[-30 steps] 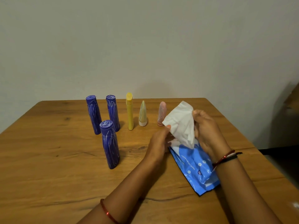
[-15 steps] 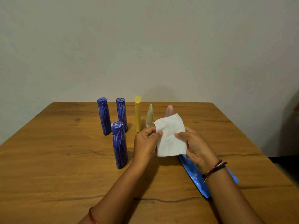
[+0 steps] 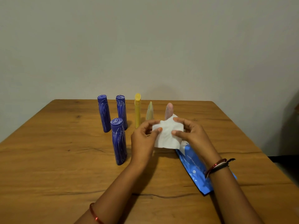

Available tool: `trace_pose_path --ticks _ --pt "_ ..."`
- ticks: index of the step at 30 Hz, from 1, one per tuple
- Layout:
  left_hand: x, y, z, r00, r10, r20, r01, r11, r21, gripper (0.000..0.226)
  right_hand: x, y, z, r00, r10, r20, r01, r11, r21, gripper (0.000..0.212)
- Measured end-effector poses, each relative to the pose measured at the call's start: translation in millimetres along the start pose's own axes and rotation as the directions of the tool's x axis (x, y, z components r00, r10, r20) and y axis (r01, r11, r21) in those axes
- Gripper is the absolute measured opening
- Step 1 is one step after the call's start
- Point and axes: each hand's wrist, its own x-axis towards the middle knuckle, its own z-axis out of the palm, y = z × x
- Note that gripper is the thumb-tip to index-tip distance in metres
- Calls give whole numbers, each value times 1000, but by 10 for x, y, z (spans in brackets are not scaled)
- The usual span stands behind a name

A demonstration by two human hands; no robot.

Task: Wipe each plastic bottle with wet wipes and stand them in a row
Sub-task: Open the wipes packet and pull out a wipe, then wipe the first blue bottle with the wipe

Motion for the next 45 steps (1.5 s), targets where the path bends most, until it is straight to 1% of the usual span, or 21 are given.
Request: trace_pose_path --ticks 1,3,4,5,7,8,10,11,13,15,17,20,21,24,25,27,30,34,38,41,45 --pt "13 -4 -6 1000 13 19 -13 999 42 27 12 16 -15 1000 -23 -2 23 993 -119 41" --pt "29 -10 -21 997 57 51 -64 987 147 30 18 39 -30 995 -99 -17 81 889 -452 34" --pt "27 -4 -25 994 85 62 -96 977 188 29 19 50 -36 989 -143 -35 100 825 -557 27" --pt "21 0 -26 992 111 67 -123 969 215 28 15 51 -42 983 -176 -51 111 796 -595 24" --pt "9 21 -21 986 138 92 -155 964 217 26 -2 41 -52 975 -220 -11 179 820 -544 31" --pt "2 34 -16 983 138 119 -160 966 203 26 -16 22 -52 977 -207 44 204 864 -460 40" --pt "3 68 -9 974 129 187 -165 967 193 27 -43 -15 -34 977 -107 185 148 964 -222 52" --pt "9 91 -9 968 121 220 -167 964 206 25 -46 -11 -20 968 -57 246 91 987 -131 51" --pt "25 152 -6 952 114 283 -190 947 258 26 -43 15 8 953 -1 302 27 996 -80 35" --pt "33 233 -15 941 104 321 -223 906 360 33 -29 72 33 951 29 308 -2 996 -85 22" --pt "37 333 -34 928 106 357 -281 827 487 33 -22 119 54 957 52 284 -44 998 -37 18" --pt "3 570 -91 906 174 386 -404 626 667 30 -12 170 100 969 129 210 -150 985 89 21" --pt "-4 673 -134 904 202 376 -417 601 682 30 5 200 119 967 167 191 -193 973 129 23" --pt "10 1041 -356 919 265 293 -395 634 665 31 28 258 173 945 284 164 -316 923 218 21" --pt "31 1147 -457 926 278 255 -376 621 687 31 27 260 194 934 314 169 -348 905 245 20" --pt "87 1292 -675 950 252 187 -301 566 768 33 14 261 223 921 340 190 -382 882 275 20" --pt "152 1370 -969 989 65 136 -150 496 855 41 -2 260 272 914 340 221 -392 880 268 30" --pt "200 1280 -1134 967 -140 211 -103 541 835 43 -12 273 349 904 351 246 -409 877 252 42" --pt "246 1131 -1149 955 -157 253 -119 579 807 41 -8 263 370 899 371 231 -424 871 247 47" --pt "267 1086 -1137 947 -170 272 -137 552 823 39 -6 263 368 898 380 221 -427 873 234 50" --pt "256 1050 -1098 952 -167 255 -152 466 872 34 -11 263 367 897 388 212 -430 878 212 50"
